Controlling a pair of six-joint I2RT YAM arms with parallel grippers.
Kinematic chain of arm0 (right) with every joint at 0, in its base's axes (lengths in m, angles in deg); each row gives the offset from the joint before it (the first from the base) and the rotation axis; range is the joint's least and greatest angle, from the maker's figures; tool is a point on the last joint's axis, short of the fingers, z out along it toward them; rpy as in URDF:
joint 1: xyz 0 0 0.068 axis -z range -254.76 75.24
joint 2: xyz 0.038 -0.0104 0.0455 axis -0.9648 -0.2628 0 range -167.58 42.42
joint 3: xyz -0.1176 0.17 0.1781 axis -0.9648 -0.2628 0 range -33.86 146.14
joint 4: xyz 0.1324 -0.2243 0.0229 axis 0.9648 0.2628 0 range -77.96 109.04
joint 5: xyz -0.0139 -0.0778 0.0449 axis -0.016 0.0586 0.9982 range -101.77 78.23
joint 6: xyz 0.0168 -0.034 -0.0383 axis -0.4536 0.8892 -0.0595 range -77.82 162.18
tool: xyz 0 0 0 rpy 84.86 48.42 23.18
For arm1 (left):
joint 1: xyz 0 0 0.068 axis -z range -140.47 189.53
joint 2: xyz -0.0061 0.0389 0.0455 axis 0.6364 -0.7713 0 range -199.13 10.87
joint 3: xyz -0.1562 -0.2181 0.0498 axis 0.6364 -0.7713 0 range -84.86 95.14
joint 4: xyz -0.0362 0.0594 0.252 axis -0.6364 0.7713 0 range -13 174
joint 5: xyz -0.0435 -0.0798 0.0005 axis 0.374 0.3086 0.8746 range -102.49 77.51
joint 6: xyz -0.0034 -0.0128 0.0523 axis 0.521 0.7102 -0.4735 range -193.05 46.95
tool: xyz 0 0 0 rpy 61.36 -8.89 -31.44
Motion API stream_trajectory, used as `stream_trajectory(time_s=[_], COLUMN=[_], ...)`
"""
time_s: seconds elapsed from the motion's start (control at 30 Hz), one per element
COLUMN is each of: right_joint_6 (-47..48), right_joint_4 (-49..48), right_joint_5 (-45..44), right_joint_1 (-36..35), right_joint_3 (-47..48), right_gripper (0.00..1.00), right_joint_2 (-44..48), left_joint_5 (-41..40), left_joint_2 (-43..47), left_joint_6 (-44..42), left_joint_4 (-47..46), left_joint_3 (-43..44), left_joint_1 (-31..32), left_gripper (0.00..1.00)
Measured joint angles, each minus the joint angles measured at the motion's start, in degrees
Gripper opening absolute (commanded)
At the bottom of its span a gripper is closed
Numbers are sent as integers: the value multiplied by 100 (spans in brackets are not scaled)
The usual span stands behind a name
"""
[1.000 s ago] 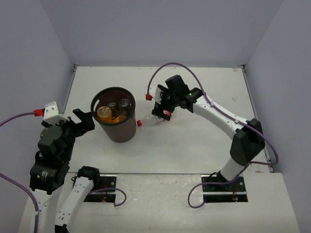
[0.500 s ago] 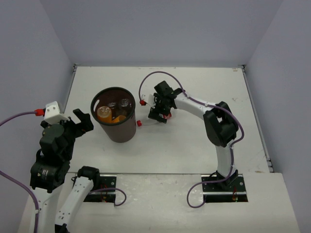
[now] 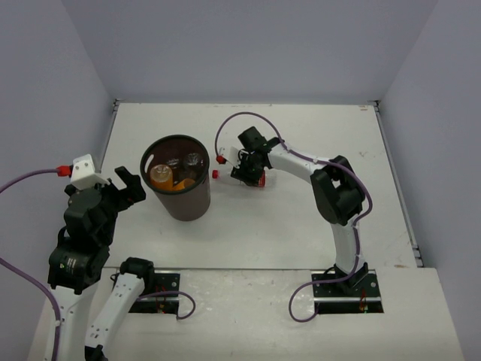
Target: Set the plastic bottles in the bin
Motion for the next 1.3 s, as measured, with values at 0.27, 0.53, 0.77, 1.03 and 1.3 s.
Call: stream_trajectory(time_s=[0.27, 0.53, 0.77, 1.03, 1.3], right_joint_6=[16, -373, -1503, -3192, -4394], right_joint_4=[157, 270, 357, 140, -614], right_joint_5=[-38, -476, -1019, -576, 557], right_joint_1=[3, 51, 149, -81, -1253], right_joint_3=[60, -186, 410, 2871, 3799], right_gripper=[17, 14, 16, 23, 26], right_joint_2=[1, 484, 1789, 2225, 1621], left_joint_5=[58, 157, 282, 616, 856], left_joint_2=[17, 215, 290, 312, 114], left_joint_6=[-2, -4, -2, 7, 34], left_joint_4=[3, -4, -8, -69, -97], left_joint_3=[101, 160, 160, 160, 160], left_joint_1=[0, 0, 0, 0, 0], left_gripper=[100, 100, 100, 100, 100])
